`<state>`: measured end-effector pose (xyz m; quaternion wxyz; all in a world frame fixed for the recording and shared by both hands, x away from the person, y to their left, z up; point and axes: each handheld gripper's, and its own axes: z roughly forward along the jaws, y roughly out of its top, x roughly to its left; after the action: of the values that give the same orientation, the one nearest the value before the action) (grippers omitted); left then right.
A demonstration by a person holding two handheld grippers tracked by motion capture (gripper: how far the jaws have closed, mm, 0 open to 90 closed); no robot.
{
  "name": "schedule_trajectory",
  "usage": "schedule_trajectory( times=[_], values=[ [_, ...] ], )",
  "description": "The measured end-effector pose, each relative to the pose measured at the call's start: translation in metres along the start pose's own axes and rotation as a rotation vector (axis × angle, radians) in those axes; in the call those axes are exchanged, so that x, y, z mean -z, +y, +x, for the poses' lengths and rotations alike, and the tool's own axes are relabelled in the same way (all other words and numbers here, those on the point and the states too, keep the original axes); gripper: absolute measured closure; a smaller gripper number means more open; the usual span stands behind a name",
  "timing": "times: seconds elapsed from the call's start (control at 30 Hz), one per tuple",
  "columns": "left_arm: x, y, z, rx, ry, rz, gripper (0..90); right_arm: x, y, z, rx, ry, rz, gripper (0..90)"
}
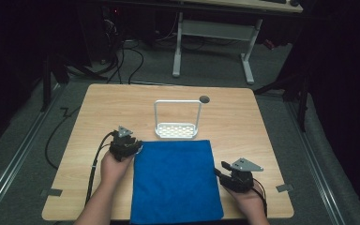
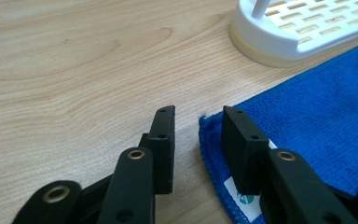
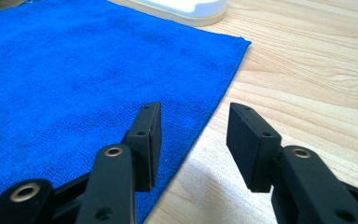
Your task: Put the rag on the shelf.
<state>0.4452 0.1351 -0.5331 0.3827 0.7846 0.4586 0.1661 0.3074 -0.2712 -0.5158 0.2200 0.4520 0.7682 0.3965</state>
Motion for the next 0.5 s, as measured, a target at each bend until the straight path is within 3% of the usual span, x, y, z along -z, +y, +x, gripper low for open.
schedule_trajectory(
  times=[0.17, 0.27, 0.37, 0.5],
  values=[
    [0.000, -0.001, 0.002, 0.015, -0.043, -0.007, 72.4, -0.004, 0.001, 0.003, 0.002, -0.018, -0.007, 51.5],
    [-0.001, -0.001, 0.002, 0.010, -0.067, -0.008, 76.4, -0.010, 0.012, 0.003, 0.002, -0.036, -0.013, 51.5],
    [-0.001, -0.001, 0.001, 0.001, -0.066, -0.007, 79.9, -0.014, 0.019, 0.000, -0.010, -0.038, -0.003, 51.4],
    [-0.001, -0.002, 0.000, -0.004, -0.069, -0.006, 84.2, -0.038, 0.036, -0.010, -0.011, -0.095, 0.036, 50.3]
  ],
)
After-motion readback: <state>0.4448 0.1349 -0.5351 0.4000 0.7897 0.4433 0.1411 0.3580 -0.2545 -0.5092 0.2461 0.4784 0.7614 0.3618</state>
